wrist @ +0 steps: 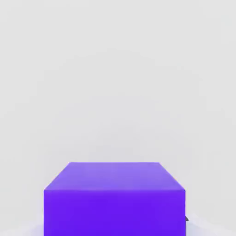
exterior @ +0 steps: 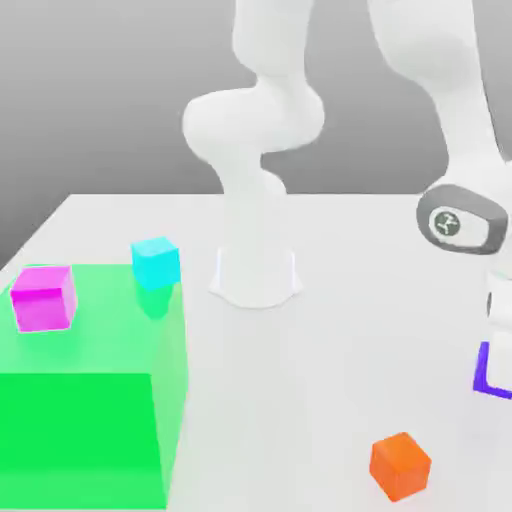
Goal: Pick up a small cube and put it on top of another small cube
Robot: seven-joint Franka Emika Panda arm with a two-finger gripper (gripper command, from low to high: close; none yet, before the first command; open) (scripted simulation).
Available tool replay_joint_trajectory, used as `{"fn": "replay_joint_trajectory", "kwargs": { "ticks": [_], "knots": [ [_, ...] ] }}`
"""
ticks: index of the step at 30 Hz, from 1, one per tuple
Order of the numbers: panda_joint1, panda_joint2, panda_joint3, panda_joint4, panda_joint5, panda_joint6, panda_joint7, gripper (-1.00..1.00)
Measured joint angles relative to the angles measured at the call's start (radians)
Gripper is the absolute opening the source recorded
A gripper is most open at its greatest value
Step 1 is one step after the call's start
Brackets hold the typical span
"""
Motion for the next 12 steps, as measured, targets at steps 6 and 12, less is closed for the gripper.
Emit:
{"fn": "replay_joint_trajectory", "kwargs": {
  "ticks": [6, 12],
  "knots": [
    [-0.174, -0.033, -0.113, 0.036, 0.085, -0.062, -0.165, -1.00],
    [-0.170, 0.063, -0.138, 0.043, 0.062, 0.027, -0.153, 1.00]
  ]
}}
